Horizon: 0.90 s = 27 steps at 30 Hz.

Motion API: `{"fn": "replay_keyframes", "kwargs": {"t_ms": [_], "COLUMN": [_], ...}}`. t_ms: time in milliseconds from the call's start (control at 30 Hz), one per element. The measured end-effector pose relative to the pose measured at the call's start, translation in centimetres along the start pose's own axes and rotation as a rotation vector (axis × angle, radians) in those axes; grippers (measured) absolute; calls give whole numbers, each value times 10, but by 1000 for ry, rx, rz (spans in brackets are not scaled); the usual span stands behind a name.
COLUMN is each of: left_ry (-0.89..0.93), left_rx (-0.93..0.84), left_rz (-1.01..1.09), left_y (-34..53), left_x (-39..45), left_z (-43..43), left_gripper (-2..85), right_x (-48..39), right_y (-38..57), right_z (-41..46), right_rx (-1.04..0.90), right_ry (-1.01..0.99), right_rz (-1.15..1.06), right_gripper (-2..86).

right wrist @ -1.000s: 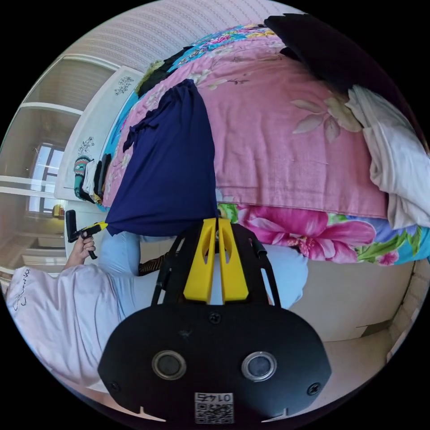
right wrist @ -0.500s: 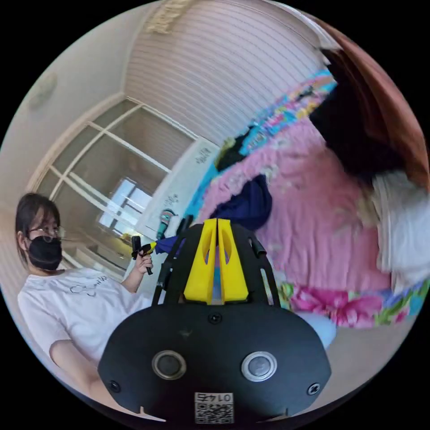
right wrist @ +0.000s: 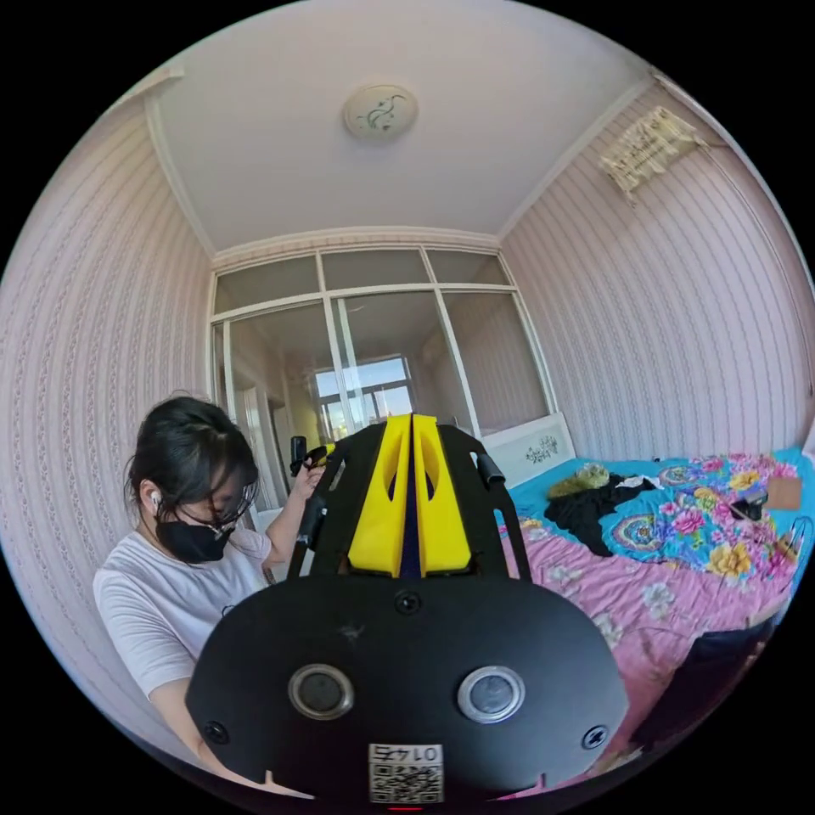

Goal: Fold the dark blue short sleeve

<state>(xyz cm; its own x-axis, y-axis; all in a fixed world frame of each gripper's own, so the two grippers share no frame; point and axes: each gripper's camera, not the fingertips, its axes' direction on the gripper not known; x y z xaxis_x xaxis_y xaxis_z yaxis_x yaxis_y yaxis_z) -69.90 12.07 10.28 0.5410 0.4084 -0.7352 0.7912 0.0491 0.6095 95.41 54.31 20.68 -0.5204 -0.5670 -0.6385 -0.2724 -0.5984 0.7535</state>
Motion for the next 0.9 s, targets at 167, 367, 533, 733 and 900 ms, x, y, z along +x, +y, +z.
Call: {"fn": "replay_keyframes", "kwargs": {"t_ms": [167,367,533,733,900], "left_ry": [-25,-200,-158,-248,-228], "left_rx": [-5,-314,-285,-156,-301], "left_rz": [-13,-200,-394,-196,-287], "left_y": [-28,4,-8,-63,25], "left_x": [-6,-112,-186,-184,-228], "left_z": [-11,107,189,200,205], "left_gripper": [-10,-10,-10,-10,-10], "right_x": [-1,132,196,162,179], "right_y": [-15,47,37,-19,64], "right_z": [34,101,116,105,117], "right_rx": [-142,-392,-242,-30,-234], "right_ry": [82,361,399,324,247], "right_rz": [28,309,438,175,166], "right_gripper": [-2,-2,-2,-2,-2]}}
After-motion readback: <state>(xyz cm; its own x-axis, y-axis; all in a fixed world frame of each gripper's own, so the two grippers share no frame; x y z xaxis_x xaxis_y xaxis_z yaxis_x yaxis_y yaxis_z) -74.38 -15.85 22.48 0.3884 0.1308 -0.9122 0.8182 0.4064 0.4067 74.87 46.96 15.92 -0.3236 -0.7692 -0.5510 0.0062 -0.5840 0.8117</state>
